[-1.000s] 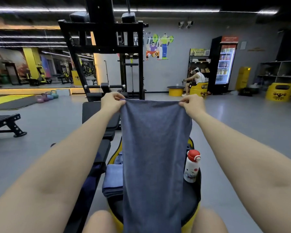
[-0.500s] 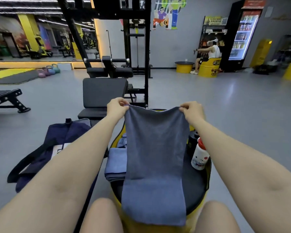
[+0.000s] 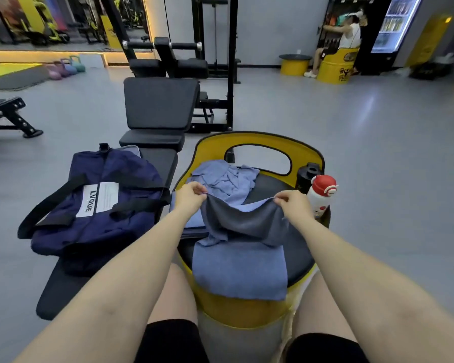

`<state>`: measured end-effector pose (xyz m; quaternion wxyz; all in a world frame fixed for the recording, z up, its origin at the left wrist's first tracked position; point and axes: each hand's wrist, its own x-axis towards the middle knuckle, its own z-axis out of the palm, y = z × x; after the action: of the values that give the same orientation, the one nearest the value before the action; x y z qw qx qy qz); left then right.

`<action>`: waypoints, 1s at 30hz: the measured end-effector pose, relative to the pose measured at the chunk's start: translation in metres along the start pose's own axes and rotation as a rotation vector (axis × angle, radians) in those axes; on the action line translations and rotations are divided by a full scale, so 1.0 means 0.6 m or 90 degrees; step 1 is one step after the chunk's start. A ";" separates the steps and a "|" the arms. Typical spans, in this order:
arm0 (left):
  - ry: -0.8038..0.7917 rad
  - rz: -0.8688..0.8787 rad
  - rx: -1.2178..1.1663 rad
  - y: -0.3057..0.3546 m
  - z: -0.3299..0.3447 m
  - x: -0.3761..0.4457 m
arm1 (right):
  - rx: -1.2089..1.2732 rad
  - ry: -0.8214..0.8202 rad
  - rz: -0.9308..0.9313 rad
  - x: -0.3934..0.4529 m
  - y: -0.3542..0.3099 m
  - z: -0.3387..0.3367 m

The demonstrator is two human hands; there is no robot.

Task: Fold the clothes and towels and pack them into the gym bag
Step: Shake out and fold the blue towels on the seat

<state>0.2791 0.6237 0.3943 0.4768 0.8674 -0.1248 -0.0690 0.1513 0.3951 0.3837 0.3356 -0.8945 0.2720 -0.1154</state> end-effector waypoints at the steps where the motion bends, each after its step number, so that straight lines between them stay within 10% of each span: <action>1: -0.015 -0.008 0.011 -0.012 0.005 -0.008 | -0.006 -0.012 0.004 -0.009 0.010 0.010; 30: -0.185 -0.229 0.225 -0.169 0.113 -0.017 | -0.059 -0.170 0.179 -0.015 0.158 0.131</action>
<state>0.2687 0.6240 0.2723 0.2756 0.9261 -0.0459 -0.2536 0.1359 0.3831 0.2617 0.3404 -0.8694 0.3523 0.0651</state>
